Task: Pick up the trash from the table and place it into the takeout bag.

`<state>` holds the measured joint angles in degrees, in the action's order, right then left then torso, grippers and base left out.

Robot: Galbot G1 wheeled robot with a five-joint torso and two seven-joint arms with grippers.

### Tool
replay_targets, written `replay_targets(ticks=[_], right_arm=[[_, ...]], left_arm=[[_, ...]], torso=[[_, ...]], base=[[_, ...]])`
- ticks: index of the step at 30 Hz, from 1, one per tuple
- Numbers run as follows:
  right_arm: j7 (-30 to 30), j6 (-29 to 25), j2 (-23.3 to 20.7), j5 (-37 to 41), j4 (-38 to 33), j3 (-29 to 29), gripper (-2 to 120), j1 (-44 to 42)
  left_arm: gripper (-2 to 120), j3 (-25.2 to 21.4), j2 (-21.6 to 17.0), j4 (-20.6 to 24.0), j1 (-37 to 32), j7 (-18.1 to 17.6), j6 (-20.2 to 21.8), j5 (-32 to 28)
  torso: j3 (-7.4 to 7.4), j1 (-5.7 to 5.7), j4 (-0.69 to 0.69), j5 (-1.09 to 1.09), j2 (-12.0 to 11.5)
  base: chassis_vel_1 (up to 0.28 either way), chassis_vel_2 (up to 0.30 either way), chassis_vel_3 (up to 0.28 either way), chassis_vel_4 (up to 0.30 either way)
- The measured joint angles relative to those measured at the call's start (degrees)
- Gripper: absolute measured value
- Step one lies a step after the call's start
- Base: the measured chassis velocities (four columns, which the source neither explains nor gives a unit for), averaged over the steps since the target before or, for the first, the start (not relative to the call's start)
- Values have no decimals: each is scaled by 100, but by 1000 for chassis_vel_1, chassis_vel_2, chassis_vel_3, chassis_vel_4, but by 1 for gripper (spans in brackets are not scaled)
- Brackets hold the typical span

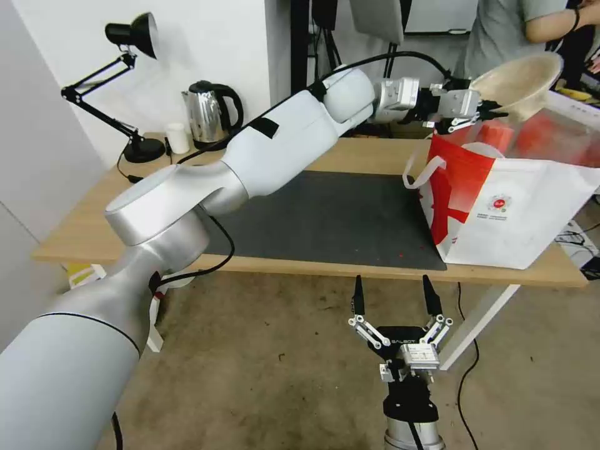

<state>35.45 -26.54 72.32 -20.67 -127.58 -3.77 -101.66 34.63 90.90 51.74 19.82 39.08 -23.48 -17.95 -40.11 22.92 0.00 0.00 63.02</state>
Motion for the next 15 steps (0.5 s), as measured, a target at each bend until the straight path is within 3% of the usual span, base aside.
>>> replay_targets(ticks=[9, 15], right_arm=[[0, 0, 0, 0, 0, 1, 100, 0], [0, 0, 0, 0, 0, 1, 100, 0]], left_arm=[[31, 113, 45, -321, -31, 8, -136, 151], [51, 142, 41, -254, -30, 1, -133, 125]], torso=[[0, 0, 0, 0, 0], [0, 0, 0, 0, 0]], base=[[0, 0, 0, 0], [0, 0, 0, 0]])
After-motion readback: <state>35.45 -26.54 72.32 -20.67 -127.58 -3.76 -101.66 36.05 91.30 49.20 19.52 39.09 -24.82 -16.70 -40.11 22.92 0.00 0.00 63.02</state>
